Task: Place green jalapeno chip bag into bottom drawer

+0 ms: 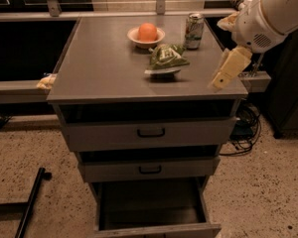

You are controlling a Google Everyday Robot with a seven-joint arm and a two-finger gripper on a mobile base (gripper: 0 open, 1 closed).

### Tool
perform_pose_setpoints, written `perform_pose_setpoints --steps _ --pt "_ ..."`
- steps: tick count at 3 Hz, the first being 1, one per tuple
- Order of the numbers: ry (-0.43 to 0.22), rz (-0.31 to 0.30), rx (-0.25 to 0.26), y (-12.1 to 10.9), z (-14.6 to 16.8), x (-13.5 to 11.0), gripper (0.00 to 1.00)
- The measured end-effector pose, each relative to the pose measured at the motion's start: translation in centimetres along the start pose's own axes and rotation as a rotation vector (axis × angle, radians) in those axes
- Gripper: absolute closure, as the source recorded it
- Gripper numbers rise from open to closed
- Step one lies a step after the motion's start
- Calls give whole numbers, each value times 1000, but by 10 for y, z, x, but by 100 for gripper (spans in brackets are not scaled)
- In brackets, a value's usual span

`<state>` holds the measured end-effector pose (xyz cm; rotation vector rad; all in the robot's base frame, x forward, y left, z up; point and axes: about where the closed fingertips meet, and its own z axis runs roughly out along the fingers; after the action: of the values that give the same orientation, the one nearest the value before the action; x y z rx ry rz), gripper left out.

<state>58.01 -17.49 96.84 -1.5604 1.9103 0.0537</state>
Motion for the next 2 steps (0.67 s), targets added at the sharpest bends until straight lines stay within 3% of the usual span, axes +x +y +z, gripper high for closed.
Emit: perform_pose_setpoints --steps 2 --pt "-89 34 2 -52 69 -27 0"
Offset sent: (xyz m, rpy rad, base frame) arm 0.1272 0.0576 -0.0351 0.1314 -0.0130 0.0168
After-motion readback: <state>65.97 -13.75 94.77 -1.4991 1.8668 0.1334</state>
